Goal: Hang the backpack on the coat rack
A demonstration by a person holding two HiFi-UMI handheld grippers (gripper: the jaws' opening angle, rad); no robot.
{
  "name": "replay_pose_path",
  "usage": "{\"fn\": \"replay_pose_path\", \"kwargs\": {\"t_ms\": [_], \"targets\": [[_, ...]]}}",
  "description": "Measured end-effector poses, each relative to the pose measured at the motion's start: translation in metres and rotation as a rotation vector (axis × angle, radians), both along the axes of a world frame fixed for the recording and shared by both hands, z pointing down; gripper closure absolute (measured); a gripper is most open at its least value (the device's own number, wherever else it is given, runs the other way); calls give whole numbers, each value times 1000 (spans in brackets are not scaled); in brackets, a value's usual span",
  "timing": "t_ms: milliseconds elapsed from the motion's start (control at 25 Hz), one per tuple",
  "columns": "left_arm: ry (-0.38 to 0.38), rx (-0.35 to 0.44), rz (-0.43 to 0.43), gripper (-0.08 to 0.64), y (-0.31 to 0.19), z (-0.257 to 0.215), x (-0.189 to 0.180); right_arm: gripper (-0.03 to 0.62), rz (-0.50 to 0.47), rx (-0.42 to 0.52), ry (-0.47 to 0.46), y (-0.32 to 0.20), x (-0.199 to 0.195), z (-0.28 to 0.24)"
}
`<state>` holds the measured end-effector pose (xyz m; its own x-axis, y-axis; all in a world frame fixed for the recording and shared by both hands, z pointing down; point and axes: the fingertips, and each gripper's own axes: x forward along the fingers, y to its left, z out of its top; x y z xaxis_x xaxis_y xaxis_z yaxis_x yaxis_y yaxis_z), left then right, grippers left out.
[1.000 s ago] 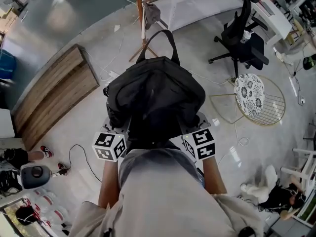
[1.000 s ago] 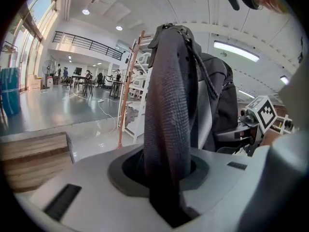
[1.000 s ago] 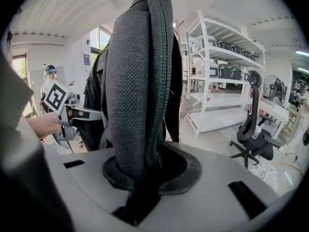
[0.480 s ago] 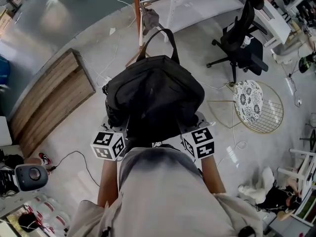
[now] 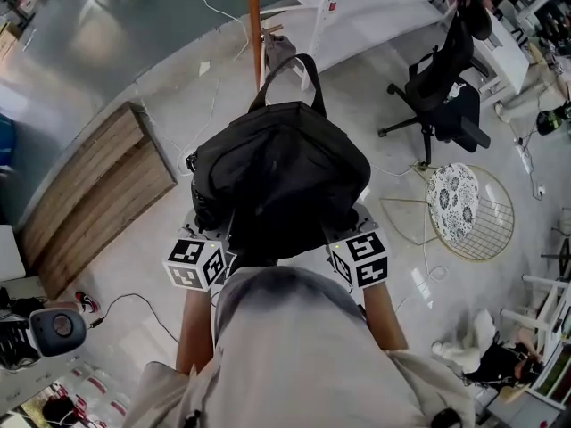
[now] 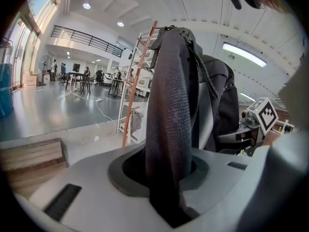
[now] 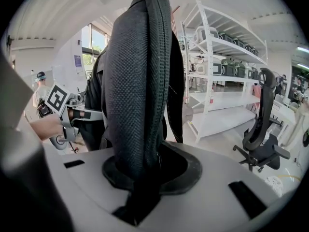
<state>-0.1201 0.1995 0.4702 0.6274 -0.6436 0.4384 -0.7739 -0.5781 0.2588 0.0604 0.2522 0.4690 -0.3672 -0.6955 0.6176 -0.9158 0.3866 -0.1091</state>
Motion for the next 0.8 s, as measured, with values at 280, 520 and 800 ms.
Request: {"fn": "replay_pose_path", "kwargs": {"t_ms": [280, 520, 800], "targets": [[13, -5, -8, 463, -57, -5, -15, 509, -1, 3, 5, -59, -15, -6], [22, 4, 0, 463, -117, -17, -44, 509, 7, 2, 6, -116, -44, -19], [34, 28, 16, 463, -160, -26, -61, 508, 17, 25, 15, -158, -62, -28]]}}
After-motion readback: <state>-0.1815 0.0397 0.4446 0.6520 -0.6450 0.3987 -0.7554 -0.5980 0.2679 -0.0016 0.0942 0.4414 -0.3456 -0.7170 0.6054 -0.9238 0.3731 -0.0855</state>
